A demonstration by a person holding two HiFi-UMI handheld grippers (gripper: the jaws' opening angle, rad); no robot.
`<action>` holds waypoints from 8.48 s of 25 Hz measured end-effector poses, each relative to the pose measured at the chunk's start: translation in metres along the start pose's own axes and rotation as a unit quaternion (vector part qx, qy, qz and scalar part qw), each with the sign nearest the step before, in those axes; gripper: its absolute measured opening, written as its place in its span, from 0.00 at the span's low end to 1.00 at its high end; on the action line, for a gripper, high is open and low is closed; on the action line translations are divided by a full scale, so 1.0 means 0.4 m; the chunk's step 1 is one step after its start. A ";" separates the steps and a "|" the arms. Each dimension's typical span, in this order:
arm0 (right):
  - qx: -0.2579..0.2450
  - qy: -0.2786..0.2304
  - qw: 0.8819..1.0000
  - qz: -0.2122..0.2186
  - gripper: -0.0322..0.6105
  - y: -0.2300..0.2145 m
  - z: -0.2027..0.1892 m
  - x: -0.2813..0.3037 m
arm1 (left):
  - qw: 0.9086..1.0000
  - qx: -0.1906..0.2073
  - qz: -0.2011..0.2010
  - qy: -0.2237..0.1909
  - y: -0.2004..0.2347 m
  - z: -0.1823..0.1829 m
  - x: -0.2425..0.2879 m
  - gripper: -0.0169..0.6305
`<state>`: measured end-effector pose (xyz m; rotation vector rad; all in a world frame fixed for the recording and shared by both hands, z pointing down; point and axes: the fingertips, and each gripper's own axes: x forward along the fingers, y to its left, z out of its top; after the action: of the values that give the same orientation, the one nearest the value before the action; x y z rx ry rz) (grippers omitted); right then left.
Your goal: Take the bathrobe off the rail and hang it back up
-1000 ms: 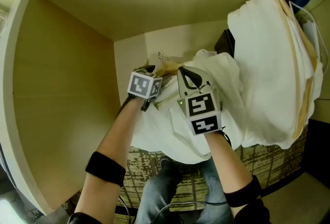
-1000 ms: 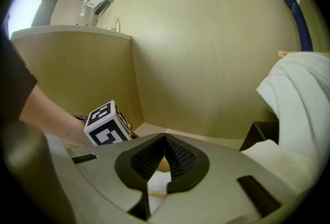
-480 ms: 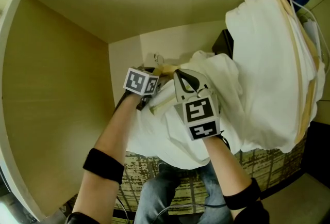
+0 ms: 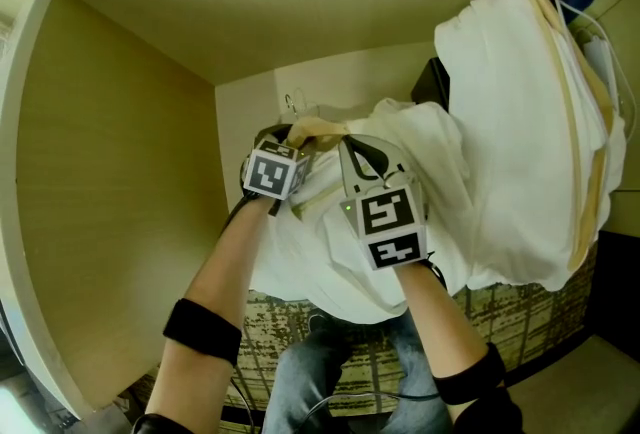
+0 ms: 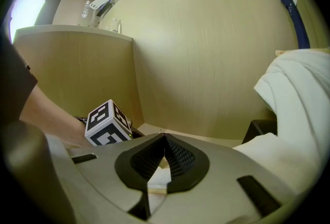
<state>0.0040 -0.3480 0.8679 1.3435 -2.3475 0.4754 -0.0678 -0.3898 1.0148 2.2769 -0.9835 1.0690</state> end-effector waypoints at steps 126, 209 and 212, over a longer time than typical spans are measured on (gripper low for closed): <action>-0.277 -0.465 0.826 -0.158 0.09 0.194 2.339 -1.635 | 0.697 0.392 0.284 -0.529 -0.564 2.191 -2.620 0.34; -0.028 -0.121 0.988 -0.086 0.09 0.259 0.659 -1.621 | 0.910 -0.072 0.197 -0.358 -0.711 0.267 -2.063 0.03; -0.029 -0.121 0.989 -0.084 0.09 0.257 0.660 -1.609 | 0.913 -0.068 0.195 -0.352 -0.709 0.274 -2.057 0.03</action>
<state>0.1683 0.0513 0.3131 1.6341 -2.3865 0.2027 -0.1710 0.0677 0.2736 2.4372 -1.7859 0.2470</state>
